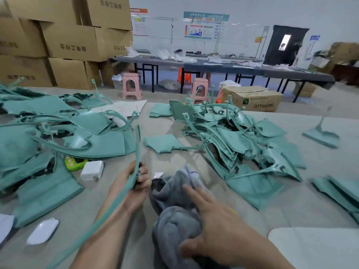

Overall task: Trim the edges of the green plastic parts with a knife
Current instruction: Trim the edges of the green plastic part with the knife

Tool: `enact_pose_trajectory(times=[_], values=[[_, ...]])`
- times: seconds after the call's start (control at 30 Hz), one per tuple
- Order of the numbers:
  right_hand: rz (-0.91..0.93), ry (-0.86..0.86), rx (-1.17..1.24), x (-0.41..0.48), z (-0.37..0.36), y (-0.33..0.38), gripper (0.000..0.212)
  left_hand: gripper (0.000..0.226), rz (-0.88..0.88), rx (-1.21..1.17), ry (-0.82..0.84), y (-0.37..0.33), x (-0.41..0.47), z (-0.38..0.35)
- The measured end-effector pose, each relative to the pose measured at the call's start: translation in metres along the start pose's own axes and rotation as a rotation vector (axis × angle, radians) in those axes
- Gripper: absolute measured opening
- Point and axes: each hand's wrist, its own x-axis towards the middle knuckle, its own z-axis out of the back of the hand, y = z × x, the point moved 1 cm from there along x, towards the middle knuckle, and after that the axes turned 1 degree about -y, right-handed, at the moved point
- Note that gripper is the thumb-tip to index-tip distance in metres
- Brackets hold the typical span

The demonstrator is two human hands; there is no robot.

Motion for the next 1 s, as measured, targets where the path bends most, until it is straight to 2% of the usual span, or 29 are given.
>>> enact_pose_trajectory(times=[0.03, 0.1, 0.13, 0.2, 0.27, 0.37, 0.4, 0.43, 0.47, 0.53, 0.57, 0.6, 0.67, 0.73, 0.8, 0.87, 1.0], values=[[0.027, 0.054, -0.115, 0.004, -0.006, 0.001, 0.101, 0.034, 0.015, 0.013, 0.059, -0.002, -0.003, 0.0], [0.079, 0.075, -0.297, 0.016, -0.009, 0.012, 0.056, 0.058, 0.046, 0.015, 0.143, -0.008, -0.009, -0.002], [0.078, 0.085, -0.336, 0.025, -0.008, 0.018, 0.042, 0.064, 0.052, 0.021, 0.168, -0.01, -0.012, -0.003], [0.082, 0.128, -0.415, 0.049, 0.001, 0.034, 0.028, 0.066, 0.07, 0.032, 0.188, -0.012, -0.018, -0.007], [0.09, -0.052, -0.364, 0.078, 0.024, 0.044, 0.016, 0.059, 0.065, 0.091, 0.173, -0.014, -0.021, -0.01], [0.054, -0.604, 0.001, 0.121, 0.062, 0.049, 0.035, 0.034, 0.096, 0.221, 0.113, -0.015, -0.026, -0.01], [0.055, -0.736, 0.087, 0.133, 0.067, 0.049, 0.034, 0.036, 0.114, 0.233, 0.107, -0.015, -0.027, -0.009], [0.045, -0.778, 0.128, 0.145, 0.067, 0.048, 0.031, 0.043, 0.138, 0.229, 0.102, -0.016, -0.026, -0.007], [0.028, -0.732, 0.133, 0.154, 0.063, 0.047, 0.027, 0.044, 0.168, 0.236, 0.081, -0.016, -0.026, -0.007], [-0.049, -0.514, 0.084, 0.159, 0.047, 0.041, 0.019, 0.028, 0.193, 0.307, -0.03, -0.015, -0.024, -0.008], [-0.073, -0.442, 0.09, 0.155, 0.038, 0.034, 0.02, 0.038, 0.186, 0.374, -0.097, -0.013, -0.022, -0.008], [-0.08, -0.421, 0.117, 0.146, 0.03, 0.025, 0.024, 0.045, 0.176, 0.436, -0.148, -0.011, -0.023, -0.009], [-0.079, -0.522, 0.182, 0.119, 0.014, 0.008, 0.03, 0.033, 0.137, 0.52, -0.194, -0.005, -0.024, -0.013], [-0.128, -0.684, 0.143, 0.093, 0.002, -0.016, 0.019, 0.021, 0.123, 0.634, -0.131, 0.0, -0.025, -0.013], [-0.217, -0.82, 0.108, 0.067, -0.006, -0.043, 0.023, 0.024, 0.185, 0.699, 0.043, 0.009, -0.027, -0.017], [-0.301, -0.808, 0.099, 0.045, -0.008, -0.066, 0.029, 0.03, 0.296, 0.723, 0.168, 0.025, -0.03, -0.021], [-0.356, -0.658, -0.007, 0.028, -0.009, -0.089, 0.045, 0.036, 0.46, 0.871, 0.263, 0.052, -0.029, -0.025]])
